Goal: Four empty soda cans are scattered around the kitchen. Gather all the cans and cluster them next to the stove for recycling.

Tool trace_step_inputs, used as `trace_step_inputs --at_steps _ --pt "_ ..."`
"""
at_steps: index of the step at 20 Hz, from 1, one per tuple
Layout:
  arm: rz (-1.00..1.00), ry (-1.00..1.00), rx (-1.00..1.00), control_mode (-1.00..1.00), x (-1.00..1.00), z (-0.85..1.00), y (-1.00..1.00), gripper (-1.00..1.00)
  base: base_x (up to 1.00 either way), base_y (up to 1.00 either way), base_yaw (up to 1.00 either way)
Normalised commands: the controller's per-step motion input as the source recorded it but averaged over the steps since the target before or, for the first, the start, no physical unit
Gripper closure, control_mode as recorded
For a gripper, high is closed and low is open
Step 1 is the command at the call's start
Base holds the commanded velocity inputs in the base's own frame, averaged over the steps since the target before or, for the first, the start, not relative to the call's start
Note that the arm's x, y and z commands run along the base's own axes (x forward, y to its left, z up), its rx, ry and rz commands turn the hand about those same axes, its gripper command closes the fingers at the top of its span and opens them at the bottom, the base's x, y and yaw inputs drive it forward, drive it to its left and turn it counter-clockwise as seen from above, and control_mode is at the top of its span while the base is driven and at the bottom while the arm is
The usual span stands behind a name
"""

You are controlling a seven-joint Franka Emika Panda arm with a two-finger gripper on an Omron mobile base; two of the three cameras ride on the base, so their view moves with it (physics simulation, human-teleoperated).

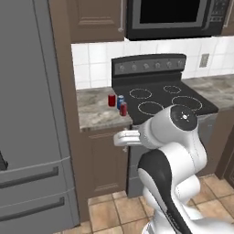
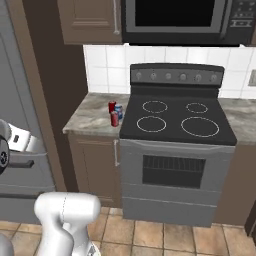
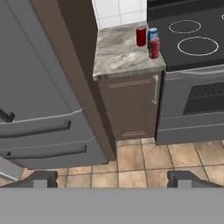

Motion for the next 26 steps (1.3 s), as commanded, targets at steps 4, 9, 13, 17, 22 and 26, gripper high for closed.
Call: trace_step_inputs --at_steps 4,9,13,17,22,26 --pt "0.00 0.00 0.00 1.00 0.00 0.00 0.00 -1.00 -0.48 0.69 0.00" --pt "0.00 0.00 0.00 1.00 0.00 0.00 0.00 -1.00 -0.54 0.61 0.00" --pt "0.00 0.00 0.00 1.00 0.00 0.00 0.00 -1.00 -0.55 0.63 0.00" --pt "0.00 0.00 0.00 1.00 0.00 0.00 0.00 -1.00 -0.54 0.45 0.00" --pt "0.00 0.00 0.00 1.00 0.00 0.00 0.00 -1.00 -0.41 0.35 0.00" --pt "0.00 0.00 0.00 1.00 0.00 0.00 0.00 -1.00 -0.07 0.21 0.14"
